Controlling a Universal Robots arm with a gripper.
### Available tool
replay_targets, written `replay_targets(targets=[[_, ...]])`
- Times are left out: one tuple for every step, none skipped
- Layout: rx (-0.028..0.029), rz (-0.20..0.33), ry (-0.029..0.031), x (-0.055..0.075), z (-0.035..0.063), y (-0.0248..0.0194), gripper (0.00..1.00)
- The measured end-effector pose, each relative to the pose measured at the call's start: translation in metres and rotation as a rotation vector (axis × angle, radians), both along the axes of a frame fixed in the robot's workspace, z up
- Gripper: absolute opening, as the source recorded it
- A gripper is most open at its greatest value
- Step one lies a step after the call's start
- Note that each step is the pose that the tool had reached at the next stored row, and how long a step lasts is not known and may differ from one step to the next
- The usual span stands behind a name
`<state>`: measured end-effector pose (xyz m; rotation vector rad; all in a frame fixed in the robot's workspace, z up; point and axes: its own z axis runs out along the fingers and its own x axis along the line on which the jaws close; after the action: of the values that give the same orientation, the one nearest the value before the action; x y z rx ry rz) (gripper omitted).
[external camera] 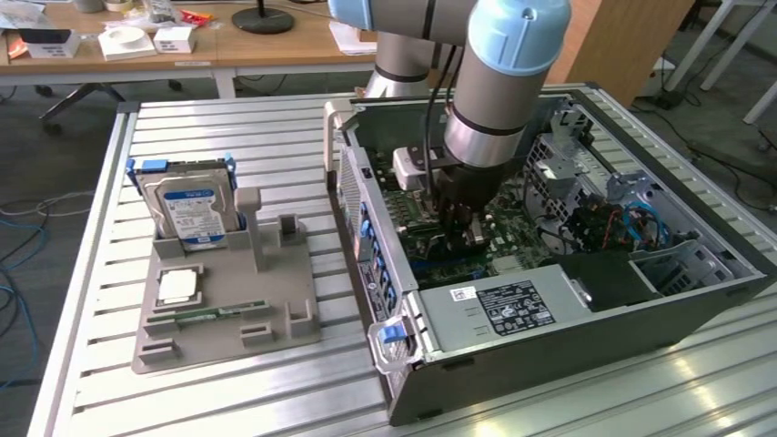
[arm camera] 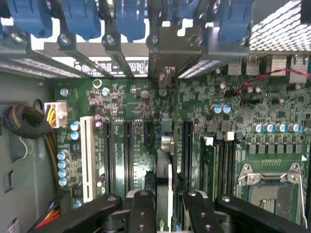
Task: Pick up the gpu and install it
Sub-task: 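Insert the gpu into the slot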
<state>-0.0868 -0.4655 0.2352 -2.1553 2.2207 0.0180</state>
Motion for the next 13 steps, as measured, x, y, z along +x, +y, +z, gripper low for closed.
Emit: replay_targets(targets=[[0.0001,0.000,-0.0001,0.0001,0.0000,0.0000,0.26],[0.0001,0.000,-0.0001,0.0001,-0.0001,0.0000,0.26],[0.0001,0.000,-0.0002,0.0001,-0.0001,0.0000,0.26],[0.0001,0.000,-0.0001,0.0002,-0.0001,0.0000,0.26],[0.0001,0.000,-0.0001,0.0002,-0.0001,0.0000,0.26],[0.0000,0.000,-0.0001,0.0002,0.0000,0.0000,0.26],[0.0001,0.000,-0.0001,0.0002,-0.0001,0.0000,0.26],[0.0000,0.000,-0.0001,0.0002,0.0000,0.0000,0.26],[0.0000,0.000,-0.0001,0.0002,0.0000,0.0000,0.26],[0.0015,0.000,0.0001,0.0000,-0.0005,0.0002,0.27],[0.0010,0.000,-0.0005,0.0001,-0.0005,0.0001,0.33],[0.0010,0.000,-0.0006,0.0001,-0.0005,0.0002,0.33],[0.0002,0.000,-0.0002,0.0001,-0.0001,0.0001,0.33]])
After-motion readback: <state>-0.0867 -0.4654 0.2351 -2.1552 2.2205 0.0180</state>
